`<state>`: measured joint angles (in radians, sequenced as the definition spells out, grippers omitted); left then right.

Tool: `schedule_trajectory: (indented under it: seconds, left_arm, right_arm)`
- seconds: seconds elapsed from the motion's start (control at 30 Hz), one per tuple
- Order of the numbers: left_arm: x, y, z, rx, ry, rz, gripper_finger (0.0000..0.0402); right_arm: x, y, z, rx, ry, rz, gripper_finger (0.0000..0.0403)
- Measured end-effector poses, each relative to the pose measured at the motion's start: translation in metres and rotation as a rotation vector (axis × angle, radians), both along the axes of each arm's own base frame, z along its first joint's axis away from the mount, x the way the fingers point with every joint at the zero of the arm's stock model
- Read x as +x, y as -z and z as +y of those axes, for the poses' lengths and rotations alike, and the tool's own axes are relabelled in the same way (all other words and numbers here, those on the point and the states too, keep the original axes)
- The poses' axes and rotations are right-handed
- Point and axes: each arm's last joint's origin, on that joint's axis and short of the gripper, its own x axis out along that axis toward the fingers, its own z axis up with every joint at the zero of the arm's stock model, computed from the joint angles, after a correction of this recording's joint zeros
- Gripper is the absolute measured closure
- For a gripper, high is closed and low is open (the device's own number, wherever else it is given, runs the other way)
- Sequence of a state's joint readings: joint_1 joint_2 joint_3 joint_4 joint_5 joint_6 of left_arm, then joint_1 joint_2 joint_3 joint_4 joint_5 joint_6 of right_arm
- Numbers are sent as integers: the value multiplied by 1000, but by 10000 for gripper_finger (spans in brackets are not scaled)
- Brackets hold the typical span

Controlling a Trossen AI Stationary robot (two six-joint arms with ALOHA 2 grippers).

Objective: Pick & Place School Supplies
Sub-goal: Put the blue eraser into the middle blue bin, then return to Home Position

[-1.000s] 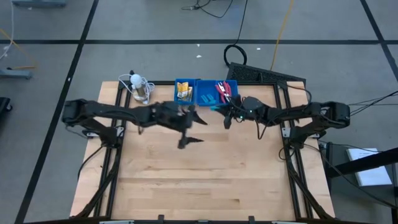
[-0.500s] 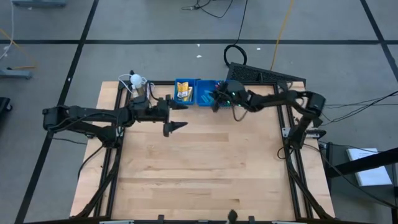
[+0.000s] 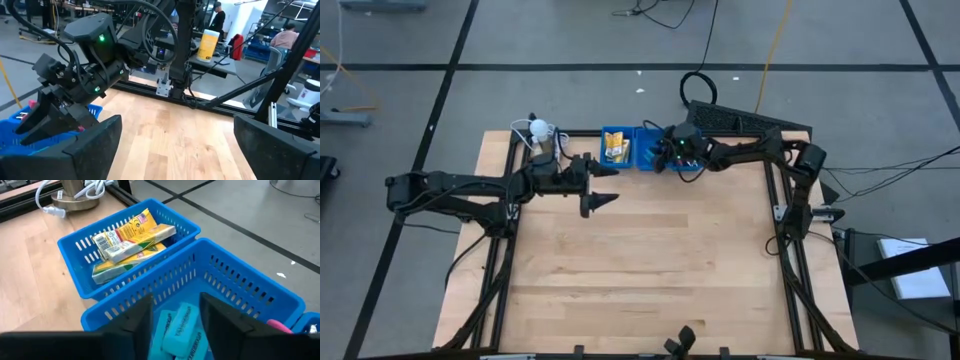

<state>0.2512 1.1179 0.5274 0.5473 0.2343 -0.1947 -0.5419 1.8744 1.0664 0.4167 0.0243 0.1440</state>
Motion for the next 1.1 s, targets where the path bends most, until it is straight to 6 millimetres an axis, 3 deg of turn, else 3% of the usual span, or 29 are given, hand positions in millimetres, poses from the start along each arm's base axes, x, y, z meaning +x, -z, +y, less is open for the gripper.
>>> schedule_trajectory:
  seconds: [0.23,0.37,0.57,0.8,0.9,1.1]
  left_arm:
    - [0,3,1,17,0,35,19]
    - [-8,0,0,17,-6,55,27]
    - [-40,-21,-5,105,-18,44,31]
    - [-95,-32,-17,151,-112,107,19]
    - [-110,-22,-20,159,-193,104,16]
    - [-122,24,-22,136,-254,27,26]
  right_arm:
    - [-1,-6,3,0,-11,-1,213]
    - [-15,-25,12,49,-13,82,208]
    - [-54,-74,37,80,-38,205,207]
    - [-117,-112,94,15,-142,214,207]
    - [-147,-110,120,-15,-182,144,207]
    - [-193,-74,158,-86,-265,-117,206]
